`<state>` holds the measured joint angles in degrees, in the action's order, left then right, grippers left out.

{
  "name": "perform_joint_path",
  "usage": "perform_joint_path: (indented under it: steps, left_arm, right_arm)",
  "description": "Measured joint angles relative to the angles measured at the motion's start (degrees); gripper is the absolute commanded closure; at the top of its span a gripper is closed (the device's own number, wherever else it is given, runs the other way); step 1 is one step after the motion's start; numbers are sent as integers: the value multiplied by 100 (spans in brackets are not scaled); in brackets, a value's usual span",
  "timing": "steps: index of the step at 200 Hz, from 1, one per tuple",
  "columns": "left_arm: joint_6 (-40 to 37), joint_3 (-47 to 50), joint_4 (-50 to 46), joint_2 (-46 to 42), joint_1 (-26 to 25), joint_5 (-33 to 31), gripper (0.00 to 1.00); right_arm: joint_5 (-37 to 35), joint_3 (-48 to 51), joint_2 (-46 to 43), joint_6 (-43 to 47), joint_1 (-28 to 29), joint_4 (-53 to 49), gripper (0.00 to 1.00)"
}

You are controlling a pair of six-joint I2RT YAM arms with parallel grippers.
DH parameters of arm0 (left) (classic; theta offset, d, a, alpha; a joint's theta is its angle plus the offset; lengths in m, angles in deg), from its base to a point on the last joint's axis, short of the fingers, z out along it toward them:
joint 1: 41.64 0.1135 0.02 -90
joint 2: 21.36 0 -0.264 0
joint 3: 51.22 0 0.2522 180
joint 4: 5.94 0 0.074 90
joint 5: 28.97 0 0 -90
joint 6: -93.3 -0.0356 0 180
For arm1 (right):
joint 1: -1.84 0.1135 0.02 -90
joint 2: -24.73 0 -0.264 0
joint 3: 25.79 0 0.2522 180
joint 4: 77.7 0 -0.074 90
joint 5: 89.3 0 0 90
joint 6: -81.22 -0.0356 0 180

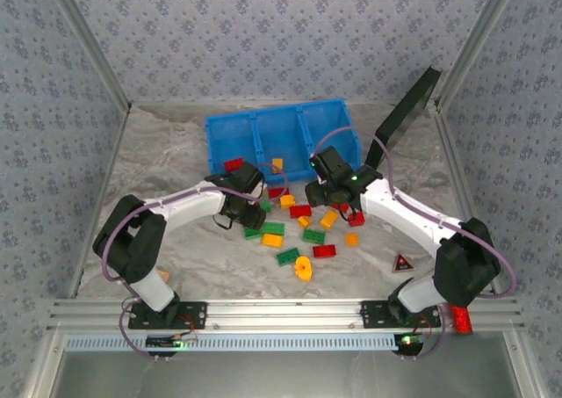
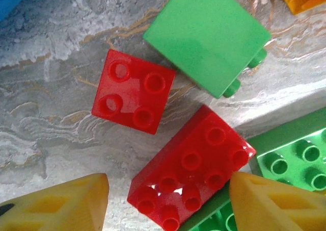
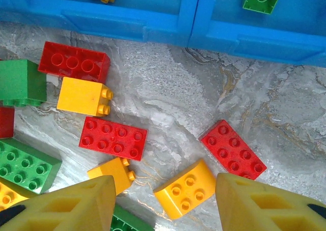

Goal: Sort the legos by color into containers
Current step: Pick up the lego from the center of the table.

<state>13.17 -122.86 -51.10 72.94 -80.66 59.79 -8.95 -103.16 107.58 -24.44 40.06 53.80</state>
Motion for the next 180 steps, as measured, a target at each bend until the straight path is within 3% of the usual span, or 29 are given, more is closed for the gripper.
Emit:
perform_joint_path:
  steps: [91,180]
  left_arm:
    - [63,-2,177,151,-105,144,29]
    - [511,428,599,-17,-315,446,35]
  right_arm:
    - [0,0,0,-2,0,-26,43]
    - [0,4,7,-2,-11,-20,43]
